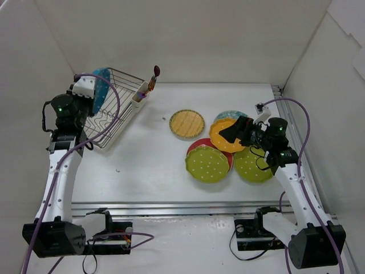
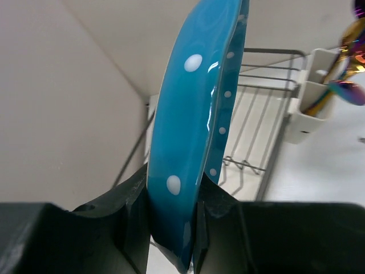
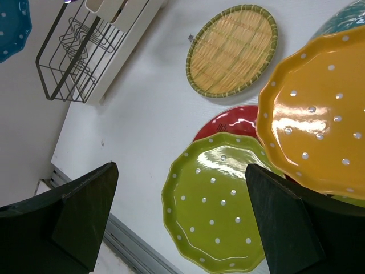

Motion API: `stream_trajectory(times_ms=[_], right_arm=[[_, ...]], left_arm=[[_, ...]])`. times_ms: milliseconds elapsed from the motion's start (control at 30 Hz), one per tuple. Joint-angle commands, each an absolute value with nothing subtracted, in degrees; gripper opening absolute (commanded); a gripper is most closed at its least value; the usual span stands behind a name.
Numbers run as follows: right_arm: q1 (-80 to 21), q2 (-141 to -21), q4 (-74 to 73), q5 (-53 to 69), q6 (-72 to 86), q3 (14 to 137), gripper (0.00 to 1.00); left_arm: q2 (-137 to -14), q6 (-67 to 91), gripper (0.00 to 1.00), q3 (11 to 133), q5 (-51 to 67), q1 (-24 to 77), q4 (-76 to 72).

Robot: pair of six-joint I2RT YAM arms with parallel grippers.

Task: Load the bowls into the dish rack

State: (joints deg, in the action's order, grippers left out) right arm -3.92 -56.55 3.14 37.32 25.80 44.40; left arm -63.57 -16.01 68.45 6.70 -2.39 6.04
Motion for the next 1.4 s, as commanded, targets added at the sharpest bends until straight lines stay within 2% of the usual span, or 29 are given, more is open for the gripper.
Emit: stream_trajectory(times_ms=[0,367,1000,1367], right_arm=[[-5.79,-58.35,7.99,39.64,25.75,44.74,0.91],[-10.02,-63.01,8.7,40.78,25.58,43.77,0.91],[-10.37,-66.01,8.0,40.43,23.73,42.81,0.9],[-10.28,-67.76,8.26,39.9,23.47,42.63,0.9]], left_arm=[[-65.37,-21.88,0.0,73.29,11.84,-5.79,-13.27],[-78.03,-26.54,0.0,79.27,24.34,-15.38,-19.95],[-91.22,-34.01,0.0,87.18,29.8,-21.18,-17.76],[-92.55,-34.28,0.0,86.66,33.92,-24.26,-15.38]])
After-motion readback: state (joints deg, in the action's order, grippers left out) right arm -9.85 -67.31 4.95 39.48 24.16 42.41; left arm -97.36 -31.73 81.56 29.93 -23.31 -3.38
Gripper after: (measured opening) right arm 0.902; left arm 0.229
